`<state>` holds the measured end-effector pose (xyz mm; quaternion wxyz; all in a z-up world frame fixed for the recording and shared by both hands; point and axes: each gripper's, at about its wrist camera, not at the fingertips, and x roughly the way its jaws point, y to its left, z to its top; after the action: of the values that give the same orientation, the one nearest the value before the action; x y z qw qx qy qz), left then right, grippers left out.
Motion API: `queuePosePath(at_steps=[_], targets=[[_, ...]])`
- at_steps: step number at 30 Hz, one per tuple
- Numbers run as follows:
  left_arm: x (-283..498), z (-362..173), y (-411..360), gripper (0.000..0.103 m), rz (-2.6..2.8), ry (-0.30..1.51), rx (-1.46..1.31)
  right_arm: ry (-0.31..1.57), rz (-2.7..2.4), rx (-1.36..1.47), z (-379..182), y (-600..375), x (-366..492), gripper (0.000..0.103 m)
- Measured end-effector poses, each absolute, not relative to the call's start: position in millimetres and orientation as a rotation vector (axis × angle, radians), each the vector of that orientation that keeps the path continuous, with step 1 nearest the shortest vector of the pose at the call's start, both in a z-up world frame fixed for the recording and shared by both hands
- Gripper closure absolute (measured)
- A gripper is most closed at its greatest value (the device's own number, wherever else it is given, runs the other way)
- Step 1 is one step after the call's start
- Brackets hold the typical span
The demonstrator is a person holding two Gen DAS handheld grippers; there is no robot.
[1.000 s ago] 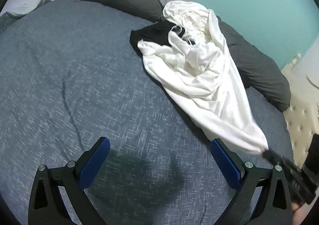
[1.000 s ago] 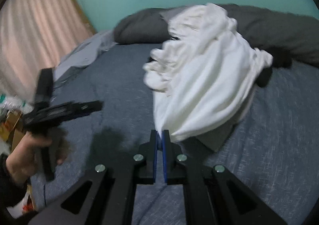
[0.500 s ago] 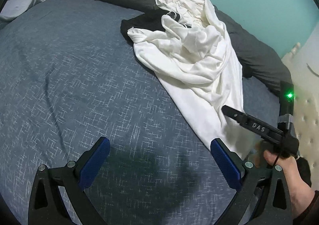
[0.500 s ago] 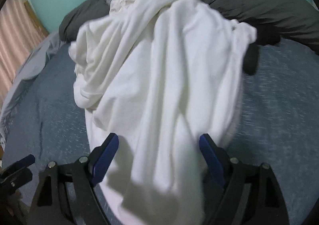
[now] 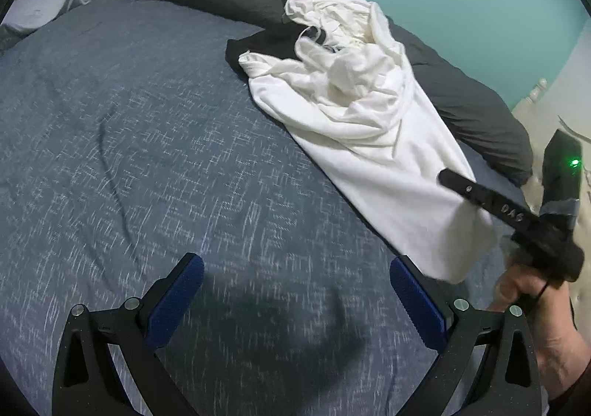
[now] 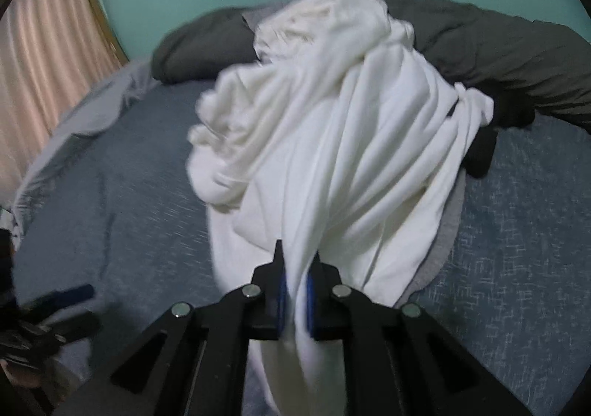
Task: Fold clothes
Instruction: 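Pull the white shirt off the pile with the right gripper, dragging it across the bed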
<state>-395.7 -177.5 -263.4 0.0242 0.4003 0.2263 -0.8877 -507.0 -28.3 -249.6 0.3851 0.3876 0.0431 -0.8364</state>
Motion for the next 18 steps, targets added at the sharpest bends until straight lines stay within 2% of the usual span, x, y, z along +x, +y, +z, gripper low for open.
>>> queuePosePath(at_steps=[18], targets=[[-253,-207,-171,0.0,-2.79,0.728,1.098,-0.036,-2.01,0.777,-141,28,-339,0.098]])
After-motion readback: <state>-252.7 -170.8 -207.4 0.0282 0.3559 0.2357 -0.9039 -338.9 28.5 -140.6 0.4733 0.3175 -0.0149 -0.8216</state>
